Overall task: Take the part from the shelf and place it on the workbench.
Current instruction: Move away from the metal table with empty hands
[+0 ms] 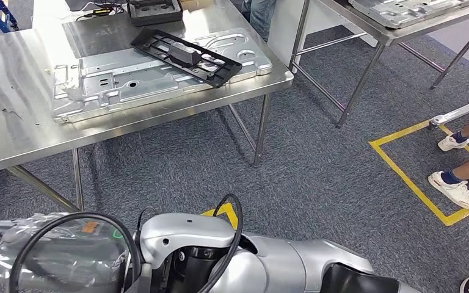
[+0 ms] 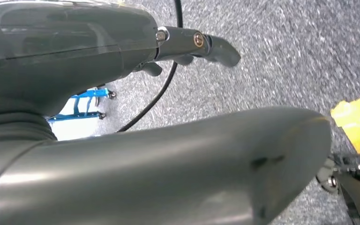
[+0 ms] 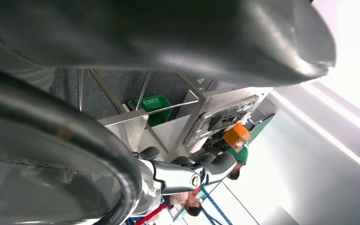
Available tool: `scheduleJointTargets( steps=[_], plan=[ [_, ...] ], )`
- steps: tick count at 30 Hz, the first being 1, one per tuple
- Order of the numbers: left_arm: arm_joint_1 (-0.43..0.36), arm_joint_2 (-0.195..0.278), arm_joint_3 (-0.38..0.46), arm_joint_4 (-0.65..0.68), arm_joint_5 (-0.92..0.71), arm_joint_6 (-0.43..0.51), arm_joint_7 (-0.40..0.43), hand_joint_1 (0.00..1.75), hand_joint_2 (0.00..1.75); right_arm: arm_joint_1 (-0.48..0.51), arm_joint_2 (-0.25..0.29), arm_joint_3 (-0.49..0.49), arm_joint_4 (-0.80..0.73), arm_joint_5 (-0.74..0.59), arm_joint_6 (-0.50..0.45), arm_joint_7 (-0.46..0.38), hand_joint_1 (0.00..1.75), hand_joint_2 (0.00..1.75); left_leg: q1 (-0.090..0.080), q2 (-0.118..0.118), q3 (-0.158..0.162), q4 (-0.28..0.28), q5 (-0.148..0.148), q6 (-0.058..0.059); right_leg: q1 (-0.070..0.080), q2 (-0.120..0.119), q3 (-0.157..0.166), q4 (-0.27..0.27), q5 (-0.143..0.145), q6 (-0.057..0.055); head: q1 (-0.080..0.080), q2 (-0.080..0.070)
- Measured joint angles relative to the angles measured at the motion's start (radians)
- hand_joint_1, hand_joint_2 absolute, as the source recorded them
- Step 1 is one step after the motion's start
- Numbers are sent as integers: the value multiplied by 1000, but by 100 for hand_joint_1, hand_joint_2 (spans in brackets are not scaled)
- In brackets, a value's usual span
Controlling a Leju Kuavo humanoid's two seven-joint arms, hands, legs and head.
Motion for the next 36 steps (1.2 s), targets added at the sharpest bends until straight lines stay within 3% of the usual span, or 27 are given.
scheduleJointTargets(
  steps=[2, 5, 6, 7, 8, 11, 13, 16, 18, 20, 22, 23, 24, 26, 27, 28, 31, 33, 36],
  plan=[
    [1, 0, 0, 0, 0, 0, 0, 0, 0, -1, 0, 0, 0, 0, 0, 0, 0, 0, 4, 0, -15, 38, -37, -6, -2, -3, -7, -4, 14, -18, -1, 0],
    [1, 0, 0, 0, 0, 0, 0, 0, 0, 0, 0, 0, 0, -2, 0, 0, 0, 0, 3, 0, -76, 227, -157, -8, 3, -5, -29, -4, 33, -36, -4, 0],
    [1, 0, 0, 0, -1, 0, 0, 0, 0, 1, 0, 0, 0, -3, 0, 0, 0, 0, 2, 0, -87, 277, -180, -8, 6, -4, -38, -4, 39, -38, -4, 0],
    [1, 0, 0, 0, -2, 0, 0, 0, 0, 1, 0, 0, 0, -4, 0, 0, 0, 0, 0, 0, -80, 289, -184, -7, 9, -4, -46, -3, 45, -39, -4, 0],
    [1, 0, 0, 0, -3, 1, 0, 0, 0, 2, 0, 0, 0, -5, 0, 0, 0, 0, -1, 0, -53, 261, -171, -6, 11, -4, -52, -2, 50, -38, -4, 0],
    [-1, 0, -1, 0, -6, 1, 0, 0, 0, 1, 0, 0, 0, -11, 0, -1, 0, 0, -6, -1, 76, 52, -108, 4, 15, -3, -67, 6, 60, -30, -4, 0],
    [-1, 0, -1, 0, -8, 1, 0, 0, 0, 1, 0, 0, 0, -14, 0, -2, 0, 0, -13, -2, 102, -5, -100, 16, 17, -4, -77, 11, 68, -21, -4, 0],
    [1, 0, -1, 0, -11, 2, 0, 0, 0, 2, -2, 0, 0, -17, 2, -3, 0, 0, -14, -1, 91, -6, -85, 35, 17, -3, -88, 23, 67, -6, -4, 0],
    [-2, -1, -1, 0, -12, 2, 0, 0, 0, 2, -3, 0, 0, -18, 2, -4, 0, 0, -10, 1, 81, -9, -71, 48, 12, -2, -110, 82, 15, 4, -2, 0],
    [-5, -1, -1, 0, -13, 2, 0, 0, 0, 3, -5, 0, -1, -18, 2, -6, 0, 0, -11, 2, 64, -8, -59, 54, 4, -2, -151, 199, -65, 10, 0, 0],
    [-6, -1, -1, 0, -13, 2, 0, 0, 0, 5, -8, 0, -3, -19, 2, -6, 0, 0, -11, 2, 47, -7, -47, 53, -3, -2, -168, 278, -103, 12, 0, 0],
    [-7, -1, -2, 0, -14, 2, 0, 0, 0, 6, -9, -1, -4, -20, 2, -7, 0, 0, -10, 2, 39, -7, -41, 51, -5, -2, -152, 266, -94, 13, 0, 0],
    [-7, -1, -2, 0, -15, 2, 0, 0, 0, 6, -10, -1, -5, -20, 2, -8, 0, 0, -9, 2, 32, -6, -36, 48, -7, -2, -118, 221, -72, 13, 0, 0],
    [-7, -1, -2, 0, -16, 2, 0, 0, 0, 6, -12, -3, -6, -22, 2, -12, 0, 0, -8, 1, 23, -5, -27, 39, -7, -2, -32, 87, -25, 11, 0, 0],
    [-8, -1, -2, 0, -17, 2, 0, 0, 0, 6, -12, -5, -7, -23, 2, -15, 0, 0, -8, 1, 18, -4, -22, 33, -5, -2, -4, 37, -13, 10, 0, 0],
    [-9, -1, -2, 0, -17, 2, 0, 0, 0, 7, -13, -6, -9, -25, 2, -17, 0, 0, -9, 1, 14, -3, -18, 27, -3, -1, 8, 10, -10, 9, 0, 0],
    [-10, -1, -2, 0, -18, 2, 0, 0, 0, 13, -15, -9, -13, -31, 2, -23, 0, 0, -7, 2, 5, -1, -8, 8, 0, 0, 0, 2, -3, -4, -1, 0],
    [-10, -1, -2, 0, -18, 2, 0, 0, 0, 14, -16, -12, -16, -31, 2, -27, 0, 0, -3, 2, -10, 34, -42, 1, -2, -2, -8, -2, 11, -21, -1, 0],
    [-10, -1, -2, 0, -18, 2, 0, 0, 0, 18, -17, -13, -18, -32, 3, -29, 0, 0, -2, 1, -69, 214, -160, -1, 2, -4, -31, -3, 30, -39, -4, 0]
  ],
)
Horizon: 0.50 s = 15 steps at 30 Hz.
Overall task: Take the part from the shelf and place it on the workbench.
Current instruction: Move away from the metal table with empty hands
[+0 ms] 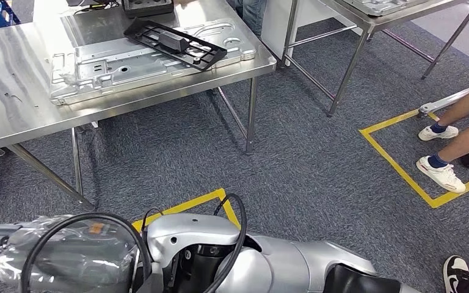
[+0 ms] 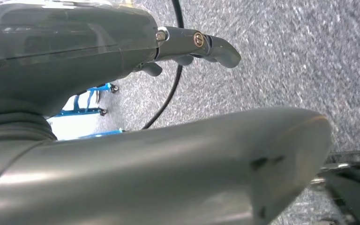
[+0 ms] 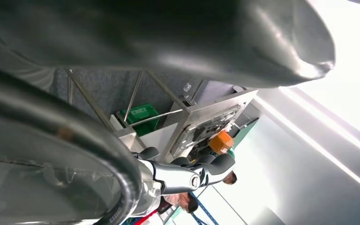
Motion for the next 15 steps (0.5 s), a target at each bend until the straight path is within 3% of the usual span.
scheduleJointTargets(
  steps=[1, 2, 3, 6, 7, 11, 13, 15],
  plan=[
    [0, 0, 0, 0, 0, 0, 0, 0, 0, 1, 0, 0, 0, 0, 0, 0, 0, 0, -1, 0, -9, 46, -21, 0, 3, 0, -8, 0, 6, -2, 0, 0],
    [-1, 0, 0, 0, 0, 0, 0, 0, 0, 2, 0, 0, -1, 0, 0, 0, 0, 0, -1, 0, -1, 58, -24, 0, 5, 1, -16, 1, 12, -2, 0, 0],
    [-1, 0, 0, 0, 0, 0, 0, 0, 0, 3, -1, 0, -1, 0, 0, 0, 0, 0, -2, 0, 27, 27, -9, 1, 6, 1, -23, 2, 17, -1, 0, 0],
    [-6, 0, 0, 0, 0, 0, 0, 0, 0, 3, -1, -2, -3, 0, 0, 0, 0, 0, -6, -1, 152, -175, 52, 10, 9, 2, -36, 9, 27, 7, 0, 0],
    [-7, 0, 0, 0, 0, 0, 0, 0, 0, 3, -1, -3, -4, 0, 0, -1, 0, 0, -9, -1, 171, -213, 60, 14, 10, 2, -41, 12, 31, 12, 0, 0],
    [-8, -1, 0, 0, 0, 0, 0, 0, 0, 3, -3, -5, -6, 0, 0, -1, 0, 0, -14, -1, 162, -225, 78, 38, 10, 1, -54, 17, 41, 32, 0, 0],
    [-10, -1, 0, 0, -1, 0, 0, 0, 0, 2, -6, -6, -9, 0, 0, -2, 0, 0, -10, 1, 148, -229, 93, 53, 7, 2, -77, 65, -3, 41, 3, 0],
    [-12, -1, 0, 0, -3, 0, 0, 0, 0, 2, -9, -6, -12, 0, 0, -2, 0, 0, -10, 2, 129, -228, 108, 60, 1, 3, -127, 191, -86, 47, 6, 0]
  ],
)
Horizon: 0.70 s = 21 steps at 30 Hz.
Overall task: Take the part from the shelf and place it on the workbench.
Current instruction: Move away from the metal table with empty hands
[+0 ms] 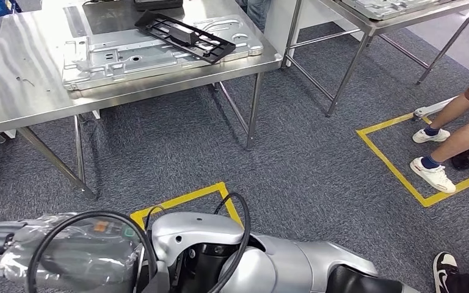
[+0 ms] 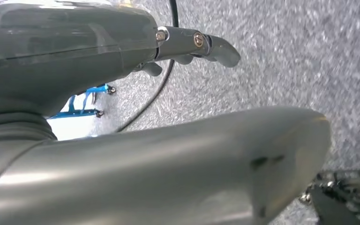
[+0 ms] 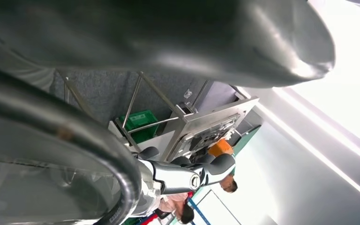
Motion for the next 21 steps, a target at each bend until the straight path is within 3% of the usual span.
scheduleJointTargets(
  steps=[2, 3, 4, 7, 8, 11, 13, 16, 17, 18, 19, 21],
  plan=[
    [1, 0, 0, 0, -1, 0, 0, 0, 0, 1, -2, 0, -1, 0, 0, -1, 0, 0, -1, 1, -19, 1, 13, -1, -4, 0, -32, 108, -48, 3, 0, 0],
    [1, -1, 0, 0, -1, 0, 0, 0, 0, 1, -3, 0, -1, 0, 0, -1, 0, 0, -1, 1, -27, 2, 19, -2, -5, 0, -22, 110, -44, 4, 0, 0],
    [1, -1, 0, 0, -1, 0, 0, 0, 0, 1, -3, 0, -2, 0, 0, -2, 0, 0, -1, 0, -33, 2, 24, -4, -6, 0, 10, 70, -25, 4, 0, 0],
    [1, -2, 0, 0, -2, 0, 0, 0, 0, -2, -3, -1, -3, 0, 0, -2, 0, 0, -4, -2, -44, 3, 38, -15, -4, 0, 142, -142, 42, -2, 0, 0],
    [1, -2, 0, 0, -2, 0, 0, 0, 0, -2, -3, -2, -3, 0, 0, -2, 0, 0, -5, -2, -47, 4, 42, -20, -1, 1, 162, -179, 49, -5, -1, 0],
    [1, -2, 0, 0, -4, 0, 0, 0, 0, -1, -3, -2, -3, 0, 0, -2, 0, 0, -3, -2, -55, 5, 52, -39, 1, 1, 160, -194, 62, -19, -1, 0],
    [1, -2, 0, 0, -4, 0, 0, 0, 0, -2, -3, -2, -3, 0, 0, -2, 0, 0, 0, -2, -72, 43, 16, -46, -3, -1, 150, -200, 77, -36, -2, 0],
    [1, -2, 0, 0, -6, 0, 0, 0, 0, 0, -3, -2, -3, 1, 0, -2, 0, 0, 3, -3, -137, 229, -104, -51, -1, -2, 125, -200, 97, -50, -6, 0],
    [1, -2, 0, 0, -7, 0, 0, 0, 0, 1, -3, -2, -3, 1, 0, -2, 0, 0, 3, -3, -149, 282, -128, -52, 0, -2, 116, -199, 103, -50, -6, 0],
    [1, -2, 0, 0, -8, 0, 0, 0, 0, 2, -3, -2, -3, 1, 0, -2, 0, 0, 3, -3, -144, 300, -134, -52, 1, -2, 108, -198, 109, -50, -6, 0],
    [1, -2, 0, 0, -9, 1, 0, 0, 0, 2, -3, -2, -3, 1, 0, -2, 0, 0, 3, -3, -118, 275, -122, -52, 1, -2, 101, -196, 113, -48, -6, 0],
    [0, -2, 0, 0, -10, 3, 0, 0, 0, 2, -2, -2, -3, 1, 0, -2, 0, 0, 4, -3, -23, 128, -74, -51, 1, -2, 92, -190, 119, -43, -6, 0]
  ],
)
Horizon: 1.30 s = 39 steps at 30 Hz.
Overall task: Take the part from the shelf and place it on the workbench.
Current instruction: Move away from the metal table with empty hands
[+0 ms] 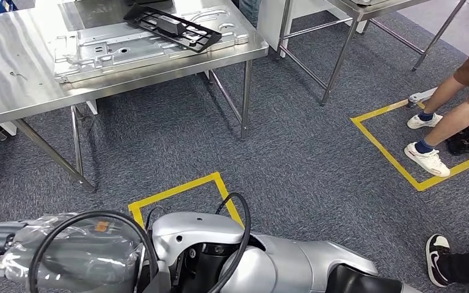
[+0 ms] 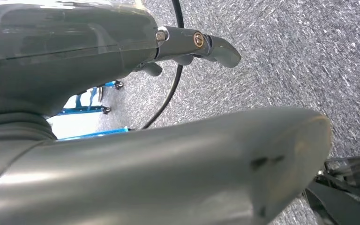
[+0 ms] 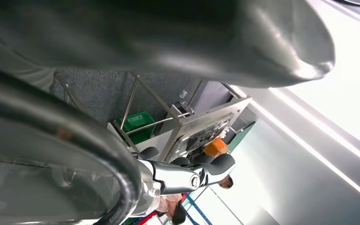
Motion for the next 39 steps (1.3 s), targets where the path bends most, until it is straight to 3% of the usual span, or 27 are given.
scheduleJointTargets(
  steps=[2, 6, 8, 10, 12, 13, 14, 16, 18, 24, 32, 39],
  plan=[
    [-2, 0, 0, 0, 0, 2, 0, 0, 0, -1, 0, 0, 0, 0, 0, 0, 0, 0, -3, -1, 64, -114, 29, 6, 4, 0, -8, 8, 5, 8, 1, 0],
    [-2, -1, 0, 0, -3, 7, 0, 0, 0, -1, 0, -1, 0, 2, -1, 0, 0, 0, -6, -2, 59, -129, 43, 28, 4, 0, -21, 16, 11, 29, 2, 0],
    [-4, -2, -1, 0, -5, 12, 0, 0, 0, 0, -2, -3, 1, 9, -5, 4, 0, 0, -3, 1, 49, -132, 54, 42, 0, 0, -46, 69, -31, 36, 4, 0],
    [-6, -2, -1, -1, -7, 15, 0, 0, 0, 3, -3, -6, 9, 24, -13, 10, 0, 0, -5, 2, 35, -131, 64, 49, -4, 1, -100, 197, -107, 41, 6, 0],
    [-6, -2, -1, 0, -10, 15, 0, 0, 0, 13, -6, -5, 45, 41, -19, 9, 0, 0, -6, 2, 23, -130, 72, 48, -5, 1, -135, 299, -147, 42, 6, 0],
    [-6, -2, -2, 0, -13, 15, 0, 0, 0, 21, -8, -3, 77, 48, -21, 6, 0, 0, -6, 2, 19, -130, 75, 48, -5, 1, -126, 298, -139, 42, 7, 0],
    [-6, -4, -3, 0, -18, 14, 0, 0, 0, 29, -9, -1, 115, 53, -25, 2, 0, 0, -6, 1, 17, -130, 78, 46, -5, 1, -96, 254, -115, 41, 7, 0],
    [-6, -12, -11, 0, -31, 19, 0, 0, 0, 45, -6, -9, 218, 63, -46, -6, 0, 0, -8, -1, 14, -130, 81, 41, -3, 1, -6, 105, -60, 36, 7, 0],
    [-3, -21, -21, 0, -37, 28, 0, 0, 0, 62, 2, -38, 349, 76, -70, -27, 0, 0, -12, -2, 9, -128, 84, 35, -1, 1, 43, 10, -41, 32, 6, 0],
    [22, -24, -31, 0, -37, 15, 0, 0, 0, 126, 23, -131, 725, 89, -101, -60, 0, 0, -6, -2, 4, -129, 91, 27, 9, 3, 42, -5, -39, 29, 5, 0],
    [25, -20, -49, -1, -54, 7, 0, 0, 0, 210, 19, -251, 1049, 42, -119, 59, 0, 0, -5, -2, 1, -133, 95, 20, 11, 3, 37, -4, -37, 24, 5, 0],
    [26, -15, -57, -1, -59, 0, 0, 0, 0, 307, -53, -391, 1200, -79, -145, 189, 0, 0, -8, -3, -3, -133, 95, 20, 8, 2, 35, -4, -37, 24, 5, 0]
  ],
)
